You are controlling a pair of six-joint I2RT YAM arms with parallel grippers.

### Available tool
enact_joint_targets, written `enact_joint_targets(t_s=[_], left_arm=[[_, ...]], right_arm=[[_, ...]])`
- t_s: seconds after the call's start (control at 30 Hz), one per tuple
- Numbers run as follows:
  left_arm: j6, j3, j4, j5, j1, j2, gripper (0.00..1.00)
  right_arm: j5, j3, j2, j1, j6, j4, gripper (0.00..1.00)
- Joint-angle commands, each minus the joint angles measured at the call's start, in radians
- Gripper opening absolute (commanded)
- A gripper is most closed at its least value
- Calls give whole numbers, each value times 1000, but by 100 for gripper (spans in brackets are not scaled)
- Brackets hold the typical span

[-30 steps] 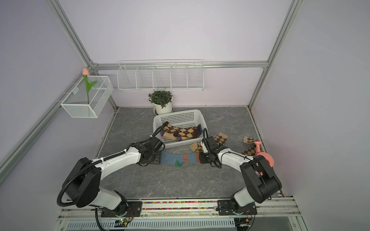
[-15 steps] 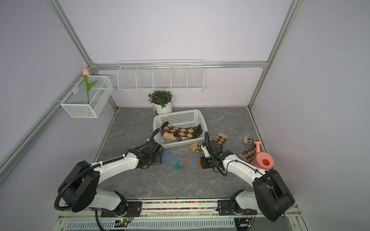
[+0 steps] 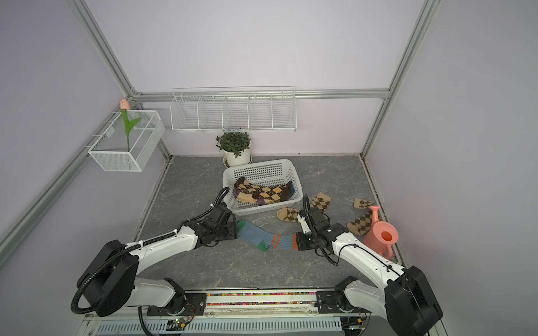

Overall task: Place the socks together as a pair
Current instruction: Pick up a pair of socks from the center of the board.

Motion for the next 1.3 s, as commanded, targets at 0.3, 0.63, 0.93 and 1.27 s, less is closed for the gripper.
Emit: enact_joint_targets(t_s=[0.3,0.63,0.93,1.27], left_arm=[[-3,10,183,46,-8,176,49],[-12,0,151,37,-62,168,10],[-83,-32,-58,-41,-162,-46,0],[-105,1,-244,39,-167,-399,0]], right_arm=[[-9,-8,-11,10,6,-32,9],[-10,4,-14,8,-5,-33,9],[1,33,-51,5,-12,-58,8],[-37,137,-61,2,-38,-70,7]])
